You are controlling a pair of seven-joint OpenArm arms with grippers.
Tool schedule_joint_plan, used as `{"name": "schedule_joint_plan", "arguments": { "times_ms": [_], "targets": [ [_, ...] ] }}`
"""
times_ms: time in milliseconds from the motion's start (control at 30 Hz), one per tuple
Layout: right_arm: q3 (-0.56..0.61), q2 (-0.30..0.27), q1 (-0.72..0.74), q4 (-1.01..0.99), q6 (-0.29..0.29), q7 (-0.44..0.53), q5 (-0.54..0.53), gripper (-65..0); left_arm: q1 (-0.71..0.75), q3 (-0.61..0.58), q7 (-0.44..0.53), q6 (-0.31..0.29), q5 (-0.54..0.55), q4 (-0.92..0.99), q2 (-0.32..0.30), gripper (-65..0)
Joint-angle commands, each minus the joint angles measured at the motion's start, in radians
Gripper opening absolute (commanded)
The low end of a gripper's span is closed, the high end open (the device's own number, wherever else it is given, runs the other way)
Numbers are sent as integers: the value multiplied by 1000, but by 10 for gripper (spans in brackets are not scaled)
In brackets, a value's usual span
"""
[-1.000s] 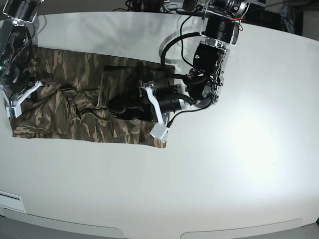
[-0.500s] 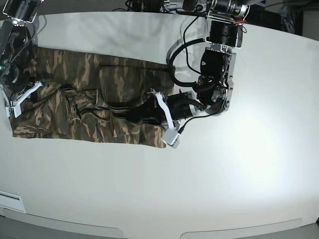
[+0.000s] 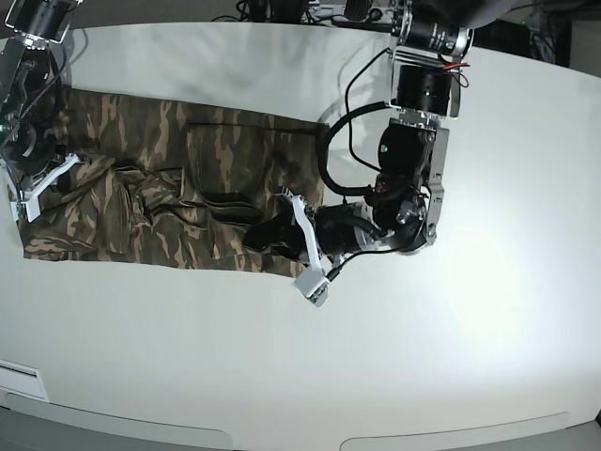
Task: Fold the T-shirt properly
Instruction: 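Lower the folded end onto the shirt and open the left gripper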
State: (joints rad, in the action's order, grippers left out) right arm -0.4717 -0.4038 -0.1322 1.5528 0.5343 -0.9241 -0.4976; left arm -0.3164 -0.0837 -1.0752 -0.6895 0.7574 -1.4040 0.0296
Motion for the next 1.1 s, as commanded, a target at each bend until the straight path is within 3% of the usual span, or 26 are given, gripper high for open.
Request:
{"name": "schedule_joint_plan", "arguments": {
  "times_ms": [0,200,400,667,900,1067],
  "targets": [
    [-6,-18,11,15,1,7,-3,-650,-43,3,-17,-9,51,-36,-13,-650],
    [-6,-18,11,15,0,3,-3,-650,-87,3,-261,-9,261,-152,-143,-650],
    [-6,-18,11,15,0,4,-4,-650,-93,-99,-283,-9,266,-150,-262,-650],
    [-6,-17,11,15,-19,3,-11,-650,-82,-317,-89,-9,37,-145,-270,-650],
    [-6,-18,11,15,-19,-3,-12,-650,-83,-371,129,-9,-192,-87,-190,-650],
    [-6,-18,11,15,-19,-4,-11,-650,-86,-371,365,-9,-322,72,-125,-650]
  ]
}}
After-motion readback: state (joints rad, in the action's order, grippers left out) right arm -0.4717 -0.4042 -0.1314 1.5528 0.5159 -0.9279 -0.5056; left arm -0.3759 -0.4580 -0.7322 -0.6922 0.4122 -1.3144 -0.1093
